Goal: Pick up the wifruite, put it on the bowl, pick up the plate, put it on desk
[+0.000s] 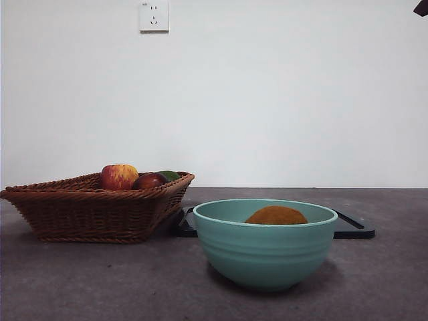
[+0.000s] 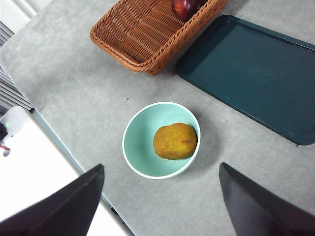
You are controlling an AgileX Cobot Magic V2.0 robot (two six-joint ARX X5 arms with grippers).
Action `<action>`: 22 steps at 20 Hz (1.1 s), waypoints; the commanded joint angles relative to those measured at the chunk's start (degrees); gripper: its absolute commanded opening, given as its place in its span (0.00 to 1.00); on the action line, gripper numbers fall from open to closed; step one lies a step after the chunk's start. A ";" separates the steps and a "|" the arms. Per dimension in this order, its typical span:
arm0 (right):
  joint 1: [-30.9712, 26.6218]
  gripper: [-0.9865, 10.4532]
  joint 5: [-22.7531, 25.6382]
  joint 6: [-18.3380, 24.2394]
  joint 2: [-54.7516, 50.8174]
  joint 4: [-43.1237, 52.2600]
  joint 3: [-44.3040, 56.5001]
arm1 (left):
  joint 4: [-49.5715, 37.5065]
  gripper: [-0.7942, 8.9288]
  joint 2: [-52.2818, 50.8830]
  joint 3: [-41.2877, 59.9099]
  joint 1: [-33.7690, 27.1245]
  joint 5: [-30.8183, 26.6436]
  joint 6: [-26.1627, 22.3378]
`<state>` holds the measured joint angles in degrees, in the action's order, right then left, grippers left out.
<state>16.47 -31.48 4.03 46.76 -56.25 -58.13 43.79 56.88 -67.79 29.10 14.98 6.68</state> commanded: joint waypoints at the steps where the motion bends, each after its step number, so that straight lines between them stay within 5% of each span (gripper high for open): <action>1: 0.26 0.41 0.02 -0.63 0.37 0.48 -1.14 | 0.39 0.44 -1.62 4.50 -0.72 3.02 -1.07; 6: 0.26 0.41 0.00 -0.66 0.39 0.48 -1.11 | 1.77 0.44 -4.57 14.73 -0.85 17.57 -1.97; 15: 0.28 0.41 -0.02 -2.67 0.37 -1.66 0.72 | 2.97 0.44 -4.50 16.63 0.22 18.12 -2.80; 19: 0.94 0.40 0.00 -8.57 0.39 2.99 8.81 | 2.89 0.44 -4.50 16.63 0.22 18.10 -2.84; 22: 3.50 0.34 0.63 -16.90 1.42 13.11 16.11 | 2.84 0.44 -4.50 16.63 0.22 18.08 -2.84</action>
<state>19.55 -30.89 -8.47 47.57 -44.53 -41.76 47.31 52.10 -50.72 28.99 32.91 4.97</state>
